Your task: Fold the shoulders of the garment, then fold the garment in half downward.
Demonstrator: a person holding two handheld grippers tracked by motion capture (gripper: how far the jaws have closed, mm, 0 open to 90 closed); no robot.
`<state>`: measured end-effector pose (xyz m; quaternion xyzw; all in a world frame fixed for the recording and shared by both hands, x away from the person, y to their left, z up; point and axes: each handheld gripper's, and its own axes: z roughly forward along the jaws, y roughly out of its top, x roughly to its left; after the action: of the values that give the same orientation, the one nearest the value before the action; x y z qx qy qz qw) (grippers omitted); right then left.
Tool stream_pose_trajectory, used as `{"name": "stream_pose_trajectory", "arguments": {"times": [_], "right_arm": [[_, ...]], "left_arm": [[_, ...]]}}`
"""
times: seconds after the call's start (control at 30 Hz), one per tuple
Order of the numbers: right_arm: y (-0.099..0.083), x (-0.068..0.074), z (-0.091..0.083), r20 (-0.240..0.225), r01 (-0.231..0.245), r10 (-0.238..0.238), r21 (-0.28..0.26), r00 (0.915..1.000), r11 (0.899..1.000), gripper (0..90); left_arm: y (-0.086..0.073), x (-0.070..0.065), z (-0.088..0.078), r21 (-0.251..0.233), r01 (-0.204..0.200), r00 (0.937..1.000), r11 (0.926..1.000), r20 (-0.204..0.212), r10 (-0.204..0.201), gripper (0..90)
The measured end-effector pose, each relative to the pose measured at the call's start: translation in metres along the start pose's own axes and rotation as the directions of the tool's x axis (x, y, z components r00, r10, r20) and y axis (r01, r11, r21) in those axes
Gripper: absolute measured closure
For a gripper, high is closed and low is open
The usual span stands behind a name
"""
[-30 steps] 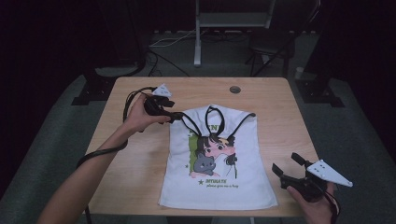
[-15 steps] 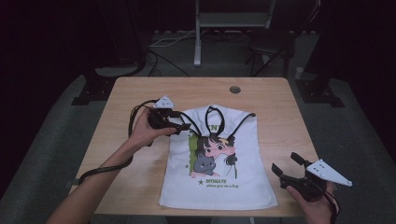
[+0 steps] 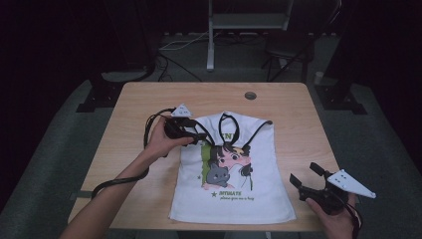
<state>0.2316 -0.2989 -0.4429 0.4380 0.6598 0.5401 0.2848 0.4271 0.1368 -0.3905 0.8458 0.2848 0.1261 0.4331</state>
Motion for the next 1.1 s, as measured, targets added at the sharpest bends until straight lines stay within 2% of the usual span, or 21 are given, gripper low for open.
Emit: {"name": "stream_pose_trajectory", "arguments": {"times": [0.17,0.33,0.5,0.6,0.7,0.77,0.87,0.9,0.97,1.03,1.07,1.1], "right_arm": [[0.000,0.000,0.000,-0.003,-0.004,0.004,-0.003,1.0000,1.000,13.6],[0.000,-0.001,0.000,-0.004,-0.005,0.005,0.000,1.0000,1.000,13.6],[0.000,-0.002,-0.001,-0.004,-0.017,0.017,-0.009,0.9998,1.000,13.6],[0.000,-0.001,0.000,0.000,-0.010,0.010,-0.003,1.0000,1.000,13.6],[0.000,0.000,0.000,0.004,-0.005,0.005,0.001,1.0000,1.000,13.6],[0.000,-0.001,0.000,0.007,-0.008,0.008,-0.002,0.9999,1.000,13.6],[0.000,-0.001,0.000,0.010,-0.011,0.011,-0.001,0.9999,1.000,13.6],[0.000,-0.001,0.000,0.010,-0.011,0.011,-0.001,0.9999,1.000,13.6],[0.000,-0.001,0.001,0.009,-0.010,0.010,0.005,0.9999,1.000,13.6],[0.000,-0.001,0.001,0.010,-0.011,0.011,0.003,0.9999,1.000,13.6],[0.000,-0.001,0.001,0.010,-0.009,0.009,0.006,0.9999,1.000,13.6],[0.001,-0.001,0.002,0.009,-0.008,0.008,0.008,0.9999,1.000,13.6]], "left_arm": [[-0.002,0.007,-0.001,0.005,0.013,0.9999,0.9999,-0.011,-0.013,31.5],[-0.001,0.007,-0.002,-0.004,0.015,0.9999,0.9999,-0.007,-0.015,31.5],[0.001,0.015,-0.004,-0.030,0.063,0.9979,0.9975,-0.008,-0.064,31.4],[-0.001,0.024,-0.002,-0.041,0.114,0.9935,0.9927,-0.001,-0.114,31.4],[-0.003,0.037,0.004,-0.044,0.168,0.9858,0.9849,0.005,-0.168,31.4],[-0.005,0.048,0.009,-0.048,0.191,0.9813,0.9805,-0.017,-0.192,31.5],[-0.008,0.065,0.016,-0.052,0.242,0.9691,0.9688,-0.034,-0.244,31.5],[-0.008,0.065,0.016,-0.052,0.242,0.9691,0.9688,-0.034,-0.244,31.4],[-0.010,0.076,0.021,-0.048,0.264,0.9627,0.9634,-0.048,-0.266,31.5],[-0.010,0.082,0.025,-0.036,0.270,0.9601,0.9623,-0.067,-0.272,31.5],[-0.010,0.082,0.025,-0.036,0.270,0.9601,0.9623,-0.067,-0.272,31.5],[-0.009,0.086,0.030,-0.017,0.261,0.9629,0.9651,-0.065,-0.262,31.5]]}}
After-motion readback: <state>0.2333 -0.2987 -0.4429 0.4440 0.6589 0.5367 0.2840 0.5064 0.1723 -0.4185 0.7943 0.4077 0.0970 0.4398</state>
